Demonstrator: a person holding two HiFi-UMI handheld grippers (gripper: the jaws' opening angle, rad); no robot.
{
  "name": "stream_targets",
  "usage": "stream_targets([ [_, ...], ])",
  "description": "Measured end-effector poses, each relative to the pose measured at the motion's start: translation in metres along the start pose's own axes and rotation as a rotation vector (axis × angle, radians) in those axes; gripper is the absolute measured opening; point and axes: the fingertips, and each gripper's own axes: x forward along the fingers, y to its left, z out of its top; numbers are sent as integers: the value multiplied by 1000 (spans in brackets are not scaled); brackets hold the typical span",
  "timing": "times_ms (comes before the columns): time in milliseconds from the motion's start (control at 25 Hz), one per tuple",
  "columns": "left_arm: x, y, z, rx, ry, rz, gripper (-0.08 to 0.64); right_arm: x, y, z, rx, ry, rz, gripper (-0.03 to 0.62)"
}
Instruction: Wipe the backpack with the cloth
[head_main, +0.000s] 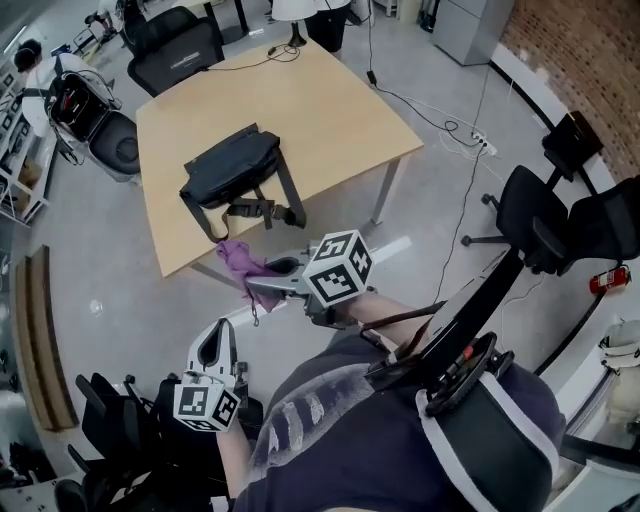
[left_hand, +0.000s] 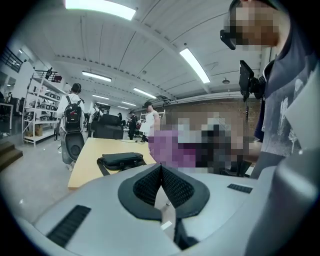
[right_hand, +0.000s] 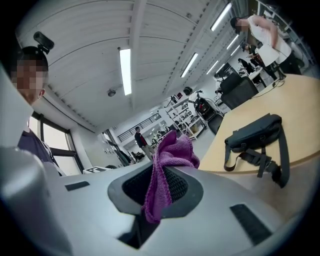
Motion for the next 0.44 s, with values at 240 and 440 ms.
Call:
stream_targets([
  [240,-72,-20,-42,-54,-14,-31,6,7,57,-64,43,9,-27,29],
  [440,-85,-48,-59,-55,-9,-82,6,-15,83,-93,36,4,-51,29],
])
